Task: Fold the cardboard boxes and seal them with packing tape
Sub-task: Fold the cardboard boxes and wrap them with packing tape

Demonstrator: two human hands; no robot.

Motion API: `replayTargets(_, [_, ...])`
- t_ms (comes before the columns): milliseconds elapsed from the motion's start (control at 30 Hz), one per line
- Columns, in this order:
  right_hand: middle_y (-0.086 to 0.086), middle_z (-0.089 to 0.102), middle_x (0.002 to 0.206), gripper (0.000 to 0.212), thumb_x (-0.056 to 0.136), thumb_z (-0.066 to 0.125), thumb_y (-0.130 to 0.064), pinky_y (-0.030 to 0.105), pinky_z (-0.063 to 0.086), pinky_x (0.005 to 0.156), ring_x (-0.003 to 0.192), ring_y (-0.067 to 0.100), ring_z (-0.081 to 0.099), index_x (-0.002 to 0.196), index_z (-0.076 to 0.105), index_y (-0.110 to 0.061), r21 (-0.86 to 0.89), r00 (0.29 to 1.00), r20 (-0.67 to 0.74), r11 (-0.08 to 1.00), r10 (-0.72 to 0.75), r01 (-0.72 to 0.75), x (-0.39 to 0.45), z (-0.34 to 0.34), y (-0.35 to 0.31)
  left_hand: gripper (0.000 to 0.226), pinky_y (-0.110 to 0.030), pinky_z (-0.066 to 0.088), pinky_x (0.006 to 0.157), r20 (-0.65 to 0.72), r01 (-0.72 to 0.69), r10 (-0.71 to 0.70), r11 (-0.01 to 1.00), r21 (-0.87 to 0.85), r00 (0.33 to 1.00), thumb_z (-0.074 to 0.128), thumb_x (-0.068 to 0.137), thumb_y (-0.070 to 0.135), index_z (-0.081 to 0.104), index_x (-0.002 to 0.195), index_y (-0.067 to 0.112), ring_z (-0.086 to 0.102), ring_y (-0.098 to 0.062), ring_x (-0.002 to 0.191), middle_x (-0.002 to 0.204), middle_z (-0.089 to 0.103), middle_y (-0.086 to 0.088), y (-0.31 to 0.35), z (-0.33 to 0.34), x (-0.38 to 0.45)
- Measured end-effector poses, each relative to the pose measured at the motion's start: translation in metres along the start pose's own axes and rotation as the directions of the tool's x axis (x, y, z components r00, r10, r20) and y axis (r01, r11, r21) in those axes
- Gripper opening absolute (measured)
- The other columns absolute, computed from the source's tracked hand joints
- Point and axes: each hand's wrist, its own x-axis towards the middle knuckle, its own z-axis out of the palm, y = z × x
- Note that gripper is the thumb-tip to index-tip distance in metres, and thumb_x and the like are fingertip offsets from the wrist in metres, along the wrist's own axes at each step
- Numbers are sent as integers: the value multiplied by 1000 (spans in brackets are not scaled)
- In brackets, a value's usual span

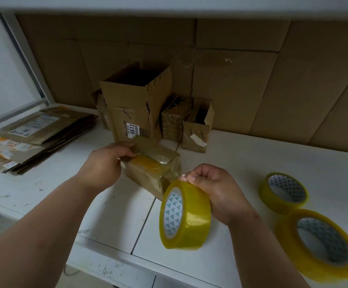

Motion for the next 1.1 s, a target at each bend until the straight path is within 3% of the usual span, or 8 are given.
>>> replayTargets(100, [21,72,88,17,87,69,-15,47,49,74,78,32,61,71,71,-19,39,1000,-14,999,4,-3,-3,1,-4,31,-37,24,116,95,109,-124,982,151,988,44,92,24,71,102,37,39,-20,139,145,49,15,17,-3,7])
replayTargets(267, [10,73,81,19,89,67,-15,45,49,75,75,27,62,71,71,-21,32,1000,-15,999,-2,2,-6,4,-3,108,-43,23,97,176,77,-173,889,451,969,9,52,105,50,128,41,27,-23,133,143,40,9,48,16,-4])
replayTargets(400, [12,74,86,17,88,65,-15,47,49,76,78,30,63,72,70,-20,25,1000,-13,1000,-11,11,-11,4,-1,98,-44,27,102,159,41,-130,881,471,979,20,56,100,41,136,48,36,-24,132,141,45,11,55,19,-13])
replayTargets(533, [6,73,76,21,90,66,-11,39,51,67,69,24,62,71,71,-19,23,1000,3,1000,-12,11,-18,3,-5,69,-34,48,93,268,-118,57,969,216,962,37,68,67,65,122,34,60,-17,109,118,64,10,53,2,-15])
replayTargets(700, [41,60,105,11,93,61,-4,72,42,91,93,47,60,84,67,-3,60,1000,-10,998,-13,14,-24,6,-16,50,-18,27,113,345,-142,92,982,123,934,63,83,7,63,132,17,44,-12,136,144,54,6,43,-9,-21])
replayTargets(833, [36,66,102,17,94,61,-7,76,40,88,103,66,53,80,70,-10,40,999,27,999,-19,18,-26,15,-19,63,-33,18,114,239,-90,46,980,176,970,47,81,32,47,144,37,34,-16,137,146,47,14,58,-12,-28])
replayTargets(1000, [11,66,73,26,93,62,-6,50,42,72,72,34,54,71,69,-18,6,997,62,999,-46,46,-25,24,-20,24,-27,53,86,272,94,4,933,-347,962,70,88,41,71,110,31,63,-7,101,106,68,10,96,-17,-44])
replayTargets(1100, [5,70,74,29,95,58,-2,41,48,72,70,24,61,71,66,-16,-74,993,68,993,-92,97,-28,29,-18,20,-17,53,67,369,164,-12,908,-385,929,78,82,30,71,100,24,67,-2,82,90,71,8,105,-12,-49])
